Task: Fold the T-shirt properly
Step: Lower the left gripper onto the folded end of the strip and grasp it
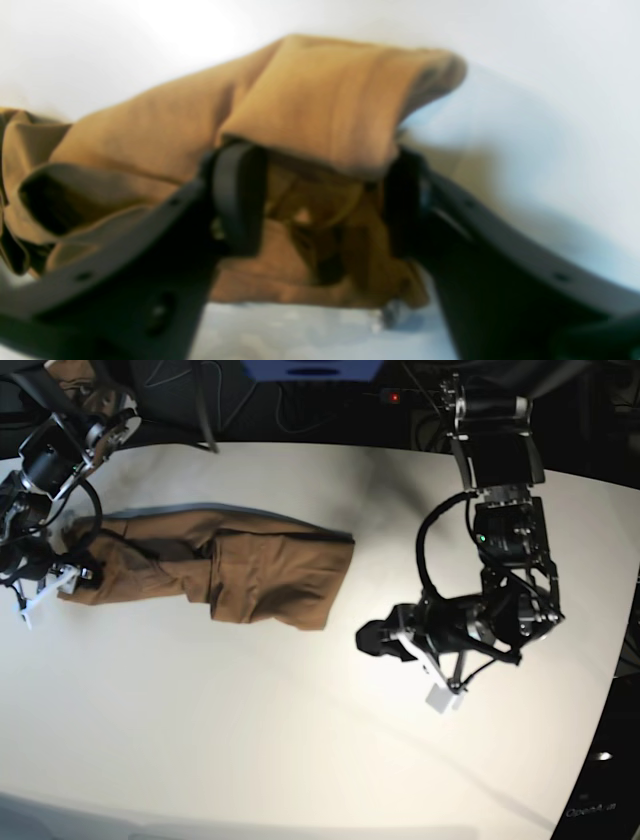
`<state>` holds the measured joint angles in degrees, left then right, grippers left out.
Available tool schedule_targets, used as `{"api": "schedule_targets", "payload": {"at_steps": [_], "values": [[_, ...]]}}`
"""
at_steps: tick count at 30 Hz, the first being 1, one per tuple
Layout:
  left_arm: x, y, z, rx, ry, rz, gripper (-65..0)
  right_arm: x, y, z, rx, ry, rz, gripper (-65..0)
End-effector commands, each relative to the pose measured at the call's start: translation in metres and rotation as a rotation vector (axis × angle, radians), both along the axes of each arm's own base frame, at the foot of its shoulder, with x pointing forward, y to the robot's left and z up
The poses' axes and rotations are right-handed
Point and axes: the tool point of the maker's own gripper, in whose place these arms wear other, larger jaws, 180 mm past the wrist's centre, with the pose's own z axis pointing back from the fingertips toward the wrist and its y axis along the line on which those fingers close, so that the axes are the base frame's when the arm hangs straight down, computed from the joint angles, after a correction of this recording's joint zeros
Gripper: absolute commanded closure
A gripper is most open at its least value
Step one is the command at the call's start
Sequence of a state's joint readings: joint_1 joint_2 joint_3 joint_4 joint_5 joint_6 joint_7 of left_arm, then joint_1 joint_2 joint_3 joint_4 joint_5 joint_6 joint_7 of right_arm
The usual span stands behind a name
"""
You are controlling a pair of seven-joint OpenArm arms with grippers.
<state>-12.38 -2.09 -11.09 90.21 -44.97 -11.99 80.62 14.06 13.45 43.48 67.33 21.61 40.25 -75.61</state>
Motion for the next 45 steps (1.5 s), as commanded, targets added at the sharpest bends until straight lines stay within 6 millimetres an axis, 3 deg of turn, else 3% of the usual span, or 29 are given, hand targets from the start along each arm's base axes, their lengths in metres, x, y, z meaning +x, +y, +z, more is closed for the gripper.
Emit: {"api": "schedule_targets", "payload": {"at_steps": [1, 6, 9, 14, 18, 23, 31, 37, 45], "values": [[0.010, -0.002, 0.016, -0.023, -0.049, 0.001, -2.2, -0.010, 0.001, -0.005, -0.004, 0.063, 0.013, -26.6], [0.009, -0.010, 0.017, -0.042, -0.049, -0.003, -2.2, -0.010, -0.002, -0.004, -0.013, 0.063, 0.013, -9.3], [0.012, -0.022, 0.026, -0.077, -0.063, -0.011, -2.2, -0.010, -0.003, -0.003, -0.015, 0.062, 0.013, -6.1], [0.015, -0.048, 0.036, -0.134, -0.069, -0.032, -2.2, -0.009, -0.001, -0.003, -0.017, 0.063, 0.020, -5.9], [0.012, -0.053, 0.007, -0.131, 0.092, 0.027, -2.2, -0.008, 0.001, -0.004, -0.022, 0.065, 0.033, -5.9], [0.000, -0.067, -0.015, -0.108, 0.198, 0.003, -2.2, -0.006, 0.002, -0.003, -0.023, 0.062, 0.039, -5.9], [-0.007, -0.088, -0.030, -0.056, 0.295, 0.038, -2.2, -0.004, 0.002, -0.002, -0.022, 0.061, 0.040, -5.9], [-0.007, -0.084, -0.045, 0.029, 0.327, 0.106, -2.2, -0.004, 0.002, -0.001, -0.023, 0.060, 0.040, -5.9], [0.000, -0.069, -0.049, 0.099, 0.310, 0.130, -2.2, -0.003, 0.002, -0.001, -0.023, 0.058, 0.040, -5.9]]}}
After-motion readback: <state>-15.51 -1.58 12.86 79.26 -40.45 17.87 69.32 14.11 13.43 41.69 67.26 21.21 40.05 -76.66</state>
